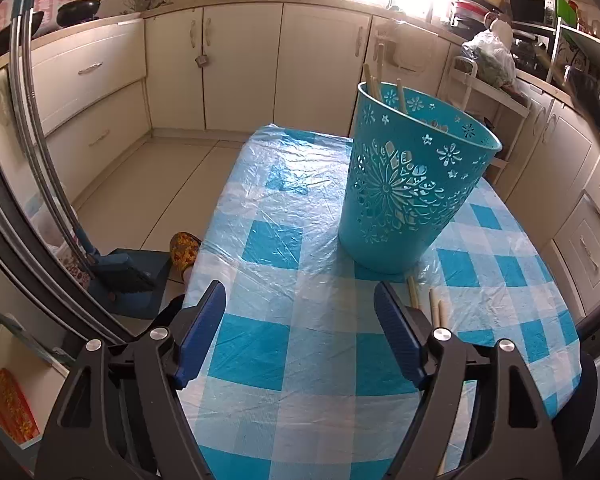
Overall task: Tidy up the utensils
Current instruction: 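Lift the held chopstick with the right tool over the basket and open, then move both tools back toward the remaining chopsticks beside the basket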
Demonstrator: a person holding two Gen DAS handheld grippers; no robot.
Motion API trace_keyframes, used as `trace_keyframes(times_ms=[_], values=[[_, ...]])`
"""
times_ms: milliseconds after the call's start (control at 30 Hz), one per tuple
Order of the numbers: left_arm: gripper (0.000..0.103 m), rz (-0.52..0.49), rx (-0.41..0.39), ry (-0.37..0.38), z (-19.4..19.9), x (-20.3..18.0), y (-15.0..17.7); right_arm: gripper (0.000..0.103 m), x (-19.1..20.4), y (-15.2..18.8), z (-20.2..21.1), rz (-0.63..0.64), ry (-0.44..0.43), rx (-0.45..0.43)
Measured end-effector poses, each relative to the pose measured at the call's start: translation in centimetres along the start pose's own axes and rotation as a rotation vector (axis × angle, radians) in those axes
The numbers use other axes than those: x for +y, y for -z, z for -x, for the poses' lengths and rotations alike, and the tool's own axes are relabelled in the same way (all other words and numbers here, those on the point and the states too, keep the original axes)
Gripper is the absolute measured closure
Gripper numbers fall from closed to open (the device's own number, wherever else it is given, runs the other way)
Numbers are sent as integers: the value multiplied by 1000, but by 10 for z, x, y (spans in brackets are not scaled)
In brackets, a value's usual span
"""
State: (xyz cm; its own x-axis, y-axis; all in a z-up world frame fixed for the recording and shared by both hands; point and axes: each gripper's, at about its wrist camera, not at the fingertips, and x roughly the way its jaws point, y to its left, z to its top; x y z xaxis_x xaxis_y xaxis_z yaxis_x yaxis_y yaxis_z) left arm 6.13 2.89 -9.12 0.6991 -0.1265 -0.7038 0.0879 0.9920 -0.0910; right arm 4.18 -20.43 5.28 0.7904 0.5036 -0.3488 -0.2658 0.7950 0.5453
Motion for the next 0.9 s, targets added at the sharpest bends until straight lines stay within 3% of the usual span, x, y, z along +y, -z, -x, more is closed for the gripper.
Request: trace_keyframes(times_ms=[100,267,467,767,833,900], values=[[27,3,-10,0,5,0,0,97,16,-34,-24,51,24,-135],[25,5,-15,-6,9,2,1,97,12,-52,-78,112,149,-228],[25,31,-6,-11,5,11,1,97,-10,-37,-120,134,259,-189],[25,42,10,-7,0,12,2,97,-15,-7,-117,202,268,-91],[25,43,6,-10,3,12,1,91,-11,-1,-108,227,261,-82],[25,42,-2,-15,6,11,0,79,-8,3,-92,237,258,-99]])
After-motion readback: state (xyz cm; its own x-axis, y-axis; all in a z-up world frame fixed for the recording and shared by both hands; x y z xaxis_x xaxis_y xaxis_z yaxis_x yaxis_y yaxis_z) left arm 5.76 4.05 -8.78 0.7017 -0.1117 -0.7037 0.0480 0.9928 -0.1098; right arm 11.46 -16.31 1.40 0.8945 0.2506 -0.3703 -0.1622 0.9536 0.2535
